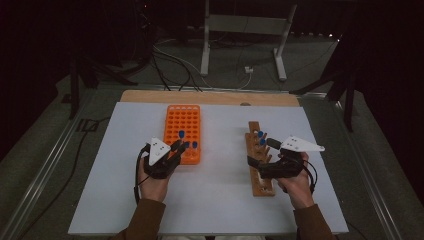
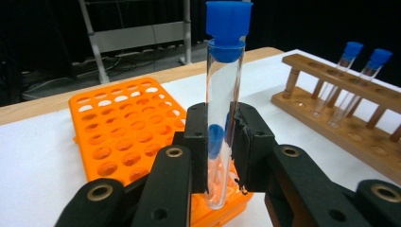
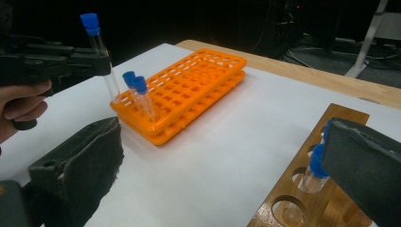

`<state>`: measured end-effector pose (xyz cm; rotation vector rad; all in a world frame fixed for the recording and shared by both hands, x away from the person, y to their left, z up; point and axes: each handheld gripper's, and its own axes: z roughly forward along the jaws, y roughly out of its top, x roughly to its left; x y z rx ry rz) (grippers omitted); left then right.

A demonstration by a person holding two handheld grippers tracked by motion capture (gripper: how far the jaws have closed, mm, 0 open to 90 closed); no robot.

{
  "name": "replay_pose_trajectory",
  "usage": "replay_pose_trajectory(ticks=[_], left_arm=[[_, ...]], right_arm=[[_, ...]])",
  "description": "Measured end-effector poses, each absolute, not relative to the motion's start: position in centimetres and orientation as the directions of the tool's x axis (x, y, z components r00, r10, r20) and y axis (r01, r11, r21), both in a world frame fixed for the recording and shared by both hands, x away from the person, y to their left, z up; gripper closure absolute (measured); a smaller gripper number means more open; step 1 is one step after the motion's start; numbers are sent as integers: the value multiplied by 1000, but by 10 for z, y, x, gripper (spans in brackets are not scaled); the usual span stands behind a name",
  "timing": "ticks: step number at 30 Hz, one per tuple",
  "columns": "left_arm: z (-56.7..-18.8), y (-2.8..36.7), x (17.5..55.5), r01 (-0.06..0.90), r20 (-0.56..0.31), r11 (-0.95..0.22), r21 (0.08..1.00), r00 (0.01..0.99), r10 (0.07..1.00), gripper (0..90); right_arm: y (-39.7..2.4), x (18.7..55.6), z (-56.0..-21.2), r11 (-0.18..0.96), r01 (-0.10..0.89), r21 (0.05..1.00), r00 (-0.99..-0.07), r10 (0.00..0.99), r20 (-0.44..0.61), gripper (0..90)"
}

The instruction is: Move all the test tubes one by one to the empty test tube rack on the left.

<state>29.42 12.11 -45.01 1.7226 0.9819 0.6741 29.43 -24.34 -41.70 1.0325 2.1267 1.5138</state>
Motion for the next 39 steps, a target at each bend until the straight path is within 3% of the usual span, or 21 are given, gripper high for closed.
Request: replay_pose_trajectory(ticks=[29,39], left_arm=[[-482,125,312,342,-50,-122,932,454,890,782],[-491,125,312,376,-38,-155,914,458,888,782]], right_arm=[[-244,293,-416,164,356,920,-684,716,137,1],[-244,293,-417,165,356,920,-685,716,136,1]])
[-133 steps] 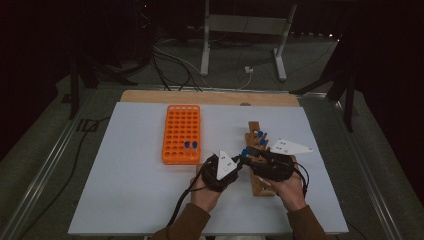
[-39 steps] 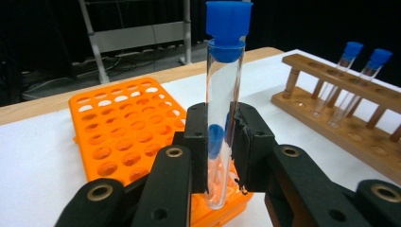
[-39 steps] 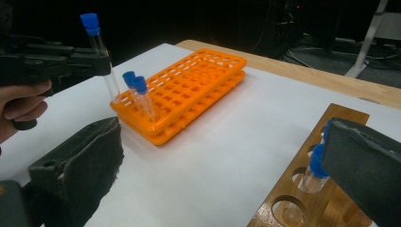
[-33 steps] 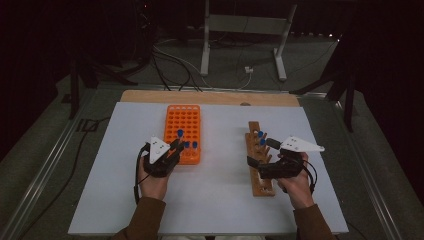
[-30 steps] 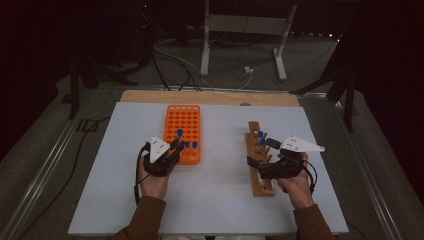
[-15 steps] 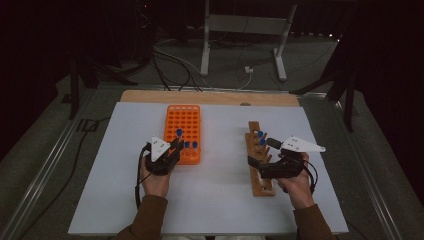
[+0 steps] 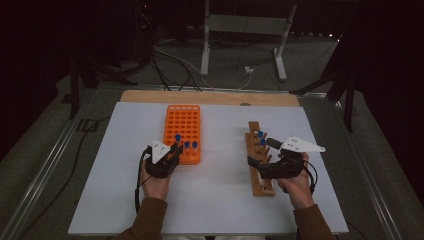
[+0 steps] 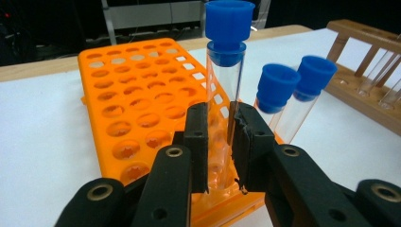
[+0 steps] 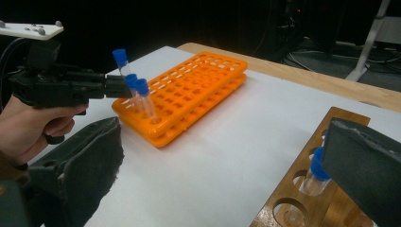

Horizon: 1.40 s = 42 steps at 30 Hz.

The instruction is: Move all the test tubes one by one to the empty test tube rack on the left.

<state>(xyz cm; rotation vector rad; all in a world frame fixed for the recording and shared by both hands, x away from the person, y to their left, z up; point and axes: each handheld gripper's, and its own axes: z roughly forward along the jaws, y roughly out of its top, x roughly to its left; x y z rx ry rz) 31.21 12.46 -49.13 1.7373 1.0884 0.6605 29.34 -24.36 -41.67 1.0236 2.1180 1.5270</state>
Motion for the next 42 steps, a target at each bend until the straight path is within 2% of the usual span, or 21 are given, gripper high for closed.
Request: replay_pose_trajectory(ticks=[20,36,39,42], left_arm=[[-500,120,314,421,11,-239,875,476,879,787],[-504,121,314,430,5,-242,870,484,875,782],[-504,122,314,433,-10,-234,871,491,871,755],[-504,122,313,427,-14,-234,873,502,865,673]], right_arm=[[-242,293,-418,174,357,918,-689,712,133,1],[-243,293,-418,169,358,918,-687,714,136,1],[-244,293,-418,166,358,919,-686,715,138,1],[-244,294,-418,164,360,918,-684,715,141,1]])
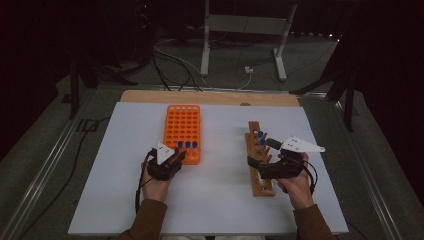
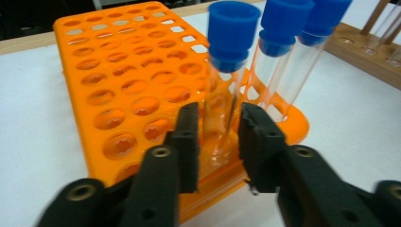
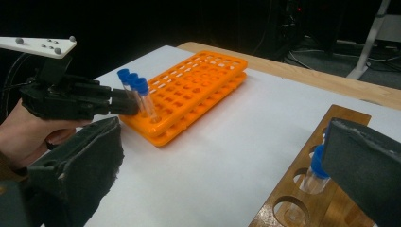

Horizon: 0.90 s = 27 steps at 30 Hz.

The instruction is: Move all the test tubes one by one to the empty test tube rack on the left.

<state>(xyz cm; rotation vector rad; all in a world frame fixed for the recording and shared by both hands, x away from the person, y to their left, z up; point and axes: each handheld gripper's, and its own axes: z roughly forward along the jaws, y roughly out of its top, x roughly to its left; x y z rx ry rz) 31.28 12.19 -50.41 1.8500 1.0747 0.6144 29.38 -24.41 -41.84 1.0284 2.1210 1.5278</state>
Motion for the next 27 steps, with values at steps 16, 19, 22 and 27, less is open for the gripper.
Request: replay_pose_trajectory(ticks=[16,19,22,27], left_arm=[[-485,137,297,393,-111,-124,911,523,845,367],[-481,137,295,385,-114,-105,917,504,856,262],[-477,138,295,386,-109,-90,918,465,879,151],[-471,141,295,382,-134,-55,922,450,883,22]], right_arm=[[-251,297,-421,164,358,919,-647,753,118,1],[-250,300,-424,184,364,913,-642,760,103,1],[-250,302,-427,198,369,908,-631,771,89,5],[-253,309,-432,215,395,893,-605,792,77,61]])
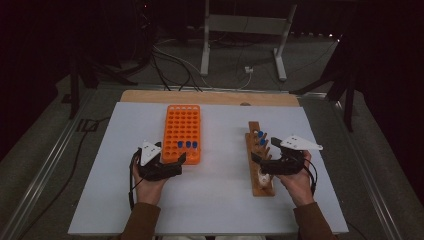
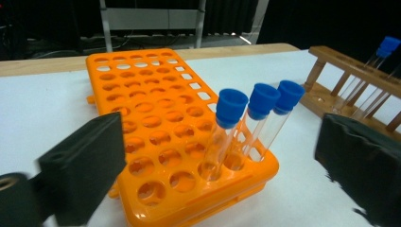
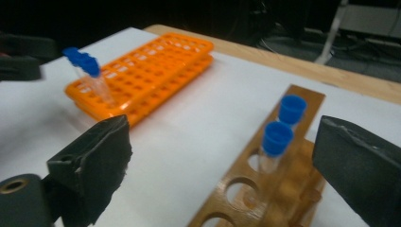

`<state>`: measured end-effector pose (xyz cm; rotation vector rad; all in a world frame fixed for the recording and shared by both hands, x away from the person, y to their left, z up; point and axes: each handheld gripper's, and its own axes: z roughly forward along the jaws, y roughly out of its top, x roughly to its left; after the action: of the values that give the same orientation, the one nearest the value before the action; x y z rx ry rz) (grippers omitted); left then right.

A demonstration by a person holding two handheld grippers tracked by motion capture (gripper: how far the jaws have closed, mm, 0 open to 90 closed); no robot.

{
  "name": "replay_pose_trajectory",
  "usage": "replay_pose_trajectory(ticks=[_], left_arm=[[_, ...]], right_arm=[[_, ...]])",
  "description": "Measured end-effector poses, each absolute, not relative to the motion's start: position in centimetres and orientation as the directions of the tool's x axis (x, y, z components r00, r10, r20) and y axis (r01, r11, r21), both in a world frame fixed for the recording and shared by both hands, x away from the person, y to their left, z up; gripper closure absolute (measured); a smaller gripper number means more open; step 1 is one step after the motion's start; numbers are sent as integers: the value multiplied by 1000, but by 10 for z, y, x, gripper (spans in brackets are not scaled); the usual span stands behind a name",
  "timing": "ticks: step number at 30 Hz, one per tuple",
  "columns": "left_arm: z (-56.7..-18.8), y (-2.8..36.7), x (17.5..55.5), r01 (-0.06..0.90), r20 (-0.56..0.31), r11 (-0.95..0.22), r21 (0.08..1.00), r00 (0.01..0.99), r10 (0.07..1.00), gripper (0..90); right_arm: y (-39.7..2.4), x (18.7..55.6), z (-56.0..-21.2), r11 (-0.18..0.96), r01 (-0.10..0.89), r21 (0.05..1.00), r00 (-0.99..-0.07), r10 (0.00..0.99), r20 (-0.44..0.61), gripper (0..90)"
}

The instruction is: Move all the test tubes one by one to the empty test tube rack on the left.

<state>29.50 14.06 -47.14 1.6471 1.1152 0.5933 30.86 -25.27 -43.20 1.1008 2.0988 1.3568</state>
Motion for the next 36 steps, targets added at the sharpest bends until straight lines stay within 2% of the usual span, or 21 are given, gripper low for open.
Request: replay_pose_trajectory(ticks=[7,12,18,24,36], left_arm=[[-470,139,294,385,-143,-51,922,459,877,18],[-469,140,293,389,-157,-38,920,456,876,19],[-469,140,292,393,-160,-34,919,450,878,19],[-470,139,293,397,-154,-44,917,452,878,19],[-468,136,291,395,-171,-29,918,461,871,19]], right_arm=[[-255,322,-442,266,420,868,-570,822,24,200],[-253,331,-450,313,413,855,-552,833,-39,504],[-250,339,-458,308,432,848,-551,834,-22,686],[-250,342,-460,298,438,848,-537,843,-19,742],[-246,339,-460,296,433,851,-538,843,-19,766]])
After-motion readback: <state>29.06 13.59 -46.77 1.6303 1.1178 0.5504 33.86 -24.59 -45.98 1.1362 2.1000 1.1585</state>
